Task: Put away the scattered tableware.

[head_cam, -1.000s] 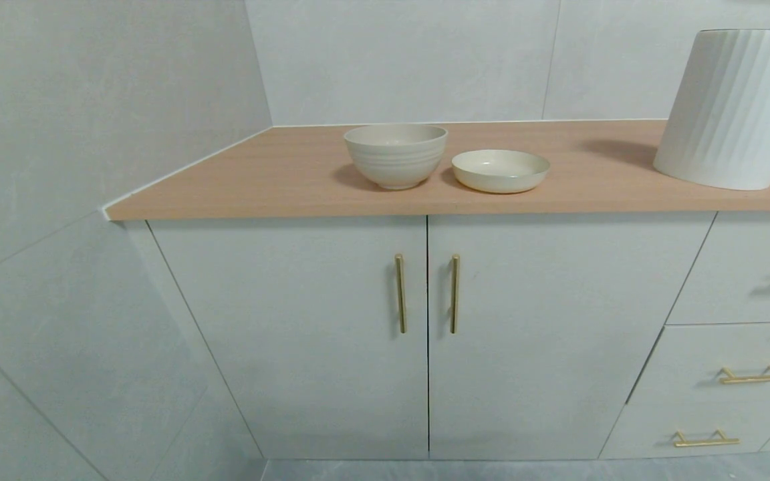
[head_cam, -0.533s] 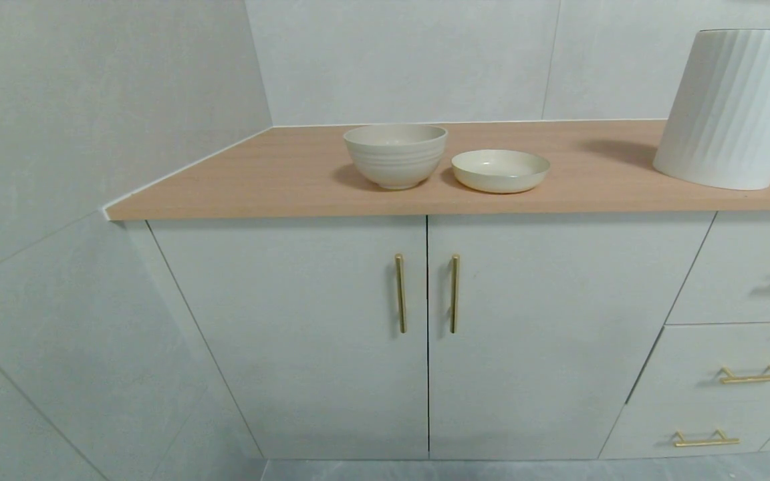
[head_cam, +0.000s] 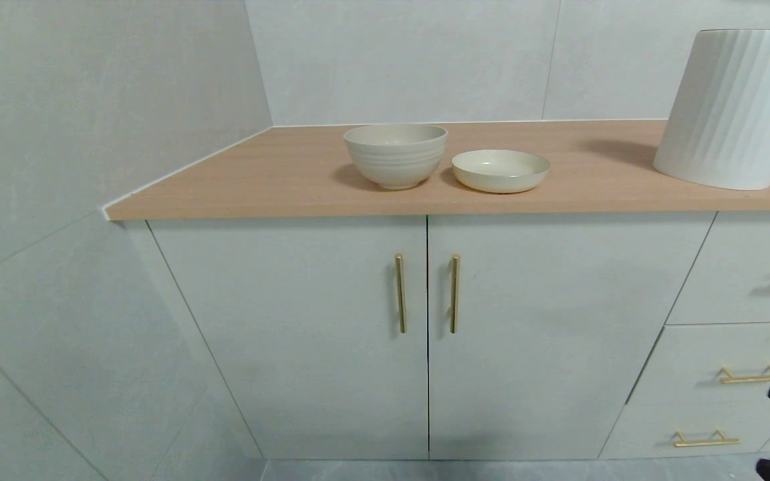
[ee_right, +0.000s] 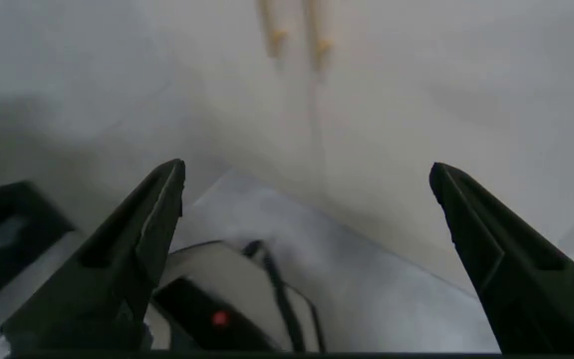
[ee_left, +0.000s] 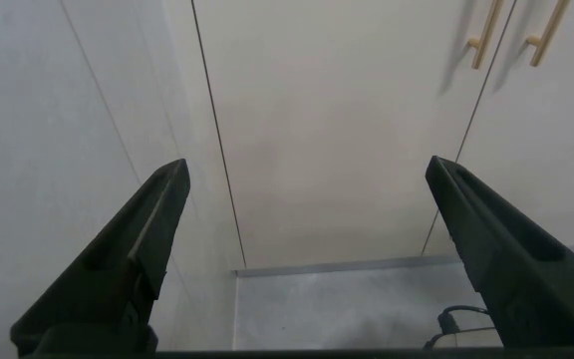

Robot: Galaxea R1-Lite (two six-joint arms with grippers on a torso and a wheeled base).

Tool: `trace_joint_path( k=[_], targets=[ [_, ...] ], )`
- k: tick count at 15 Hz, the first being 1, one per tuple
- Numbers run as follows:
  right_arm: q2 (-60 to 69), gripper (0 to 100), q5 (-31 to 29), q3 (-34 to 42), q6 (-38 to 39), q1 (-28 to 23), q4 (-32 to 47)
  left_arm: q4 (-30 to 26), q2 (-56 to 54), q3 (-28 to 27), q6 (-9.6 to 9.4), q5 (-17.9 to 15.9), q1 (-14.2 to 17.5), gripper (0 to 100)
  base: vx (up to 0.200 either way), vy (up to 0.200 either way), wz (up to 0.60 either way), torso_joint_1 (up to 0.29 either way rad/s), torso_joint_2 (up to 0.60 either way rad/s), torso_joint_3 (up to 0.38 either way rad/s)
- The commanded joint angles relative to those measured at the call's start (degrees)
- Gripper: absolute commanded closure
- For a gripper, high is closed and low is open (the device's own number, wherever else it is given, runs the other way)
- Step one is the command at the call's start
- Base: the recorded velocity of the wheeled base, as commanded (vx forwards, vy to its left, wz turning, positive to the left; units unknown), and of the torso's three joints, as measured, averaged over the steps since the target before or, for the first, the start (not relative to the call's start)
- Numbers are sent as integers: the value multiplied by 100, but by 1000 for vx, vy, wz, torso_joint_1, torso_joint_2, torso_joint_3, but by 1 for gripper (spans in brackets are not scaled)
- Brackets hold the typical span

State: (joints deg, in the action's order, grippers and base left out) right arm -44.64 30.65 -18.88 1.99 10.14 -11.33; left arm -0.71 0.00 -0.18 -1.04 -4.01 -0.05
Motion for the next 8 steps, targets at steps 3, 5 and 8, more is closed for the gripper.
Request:
trace_joint_path(
  k=[3, 5, 8],
  targets=[
    [-3015, 0, 20, -414, 74, 1218, -1733, 0, 0, 1, -2, 6, 5, 0, 0, 0, 0, 0, 0, 0],
    [-3885, 0, 3, -661, 83, 1455, -2462, 0, 0, 1, -2, 6, -4, 0, 0, 0, 0, 0, 0, 0],
    [-5019, 0, -15, -1355, 91, 1666, -3042, 0, 0, 1, -2, -3, 5, 0, 0, 0, 0, 0, 0, 0]
  ],
)
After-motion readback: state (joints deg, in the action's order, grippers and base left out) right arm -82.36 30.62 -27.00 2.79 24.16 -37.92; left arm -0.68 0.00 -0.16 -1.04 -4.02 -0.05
